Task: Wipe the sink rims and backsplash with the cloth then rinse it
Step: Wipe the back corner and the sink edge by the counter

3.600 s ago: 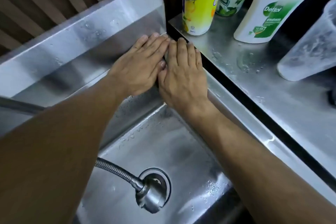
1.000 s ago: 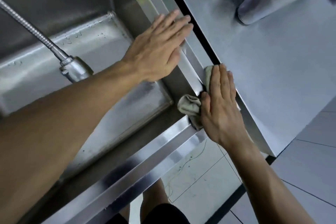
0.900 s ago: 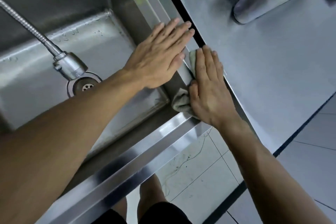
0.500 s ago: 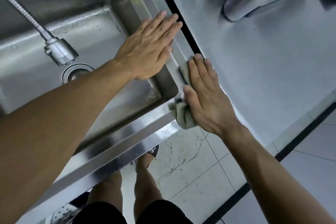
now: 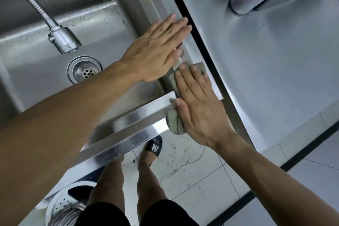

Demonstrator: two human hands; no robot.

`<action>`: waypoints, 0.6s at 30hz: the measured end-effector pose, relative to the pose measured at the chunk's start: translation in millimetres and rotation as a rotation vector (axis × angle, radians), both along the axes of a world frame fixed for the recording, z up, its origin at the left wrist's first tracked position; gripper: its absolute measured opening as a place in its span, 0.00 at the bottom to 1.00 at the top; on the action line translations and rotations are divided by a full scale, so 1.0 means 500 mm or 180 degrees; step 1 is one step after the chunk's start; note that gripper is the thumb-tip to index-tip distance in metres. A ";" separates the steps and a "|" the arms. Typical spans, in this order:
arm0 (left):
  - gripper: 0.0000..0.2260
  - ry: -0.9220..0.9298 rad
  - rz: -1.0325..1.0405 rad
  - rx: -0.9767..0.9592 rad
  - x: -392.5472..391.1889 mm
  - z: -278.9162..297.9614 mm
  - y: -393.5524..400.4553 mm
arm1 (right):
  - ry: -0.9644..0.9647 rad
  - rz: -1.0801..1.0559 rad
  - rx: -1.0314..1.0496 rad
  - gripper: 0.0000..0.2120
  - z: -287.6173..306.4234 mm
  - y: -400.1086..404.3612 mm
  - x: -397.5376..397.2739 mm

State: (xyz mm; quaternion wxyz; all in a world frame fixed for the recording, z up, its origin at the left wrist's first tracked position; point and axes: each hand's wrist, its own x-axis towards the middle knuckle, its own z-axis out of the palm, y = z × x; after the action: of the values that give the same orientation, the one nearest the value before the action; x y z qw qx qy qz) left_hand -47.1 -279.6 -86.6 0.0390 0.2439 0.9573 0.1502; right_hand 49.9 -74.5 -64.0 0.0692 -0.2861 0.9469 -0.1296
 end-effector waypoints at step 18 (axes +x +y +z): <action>0.27 0.0088 0.0113 -0.0104 0.009 -0.003 0.006 | 0.0025 -0.0499 0.0055 0.29 0.008 0.072 0.000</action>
State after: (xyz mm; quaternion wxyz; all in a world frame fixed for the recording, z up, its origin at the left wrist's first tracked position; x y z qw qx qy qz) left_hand -42.9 -276.4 -88.3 0.0271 0.2282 0.9642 0.1319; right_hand 50.1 -38.3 -60.0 0.0577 -0.2110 0.9677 -0.1253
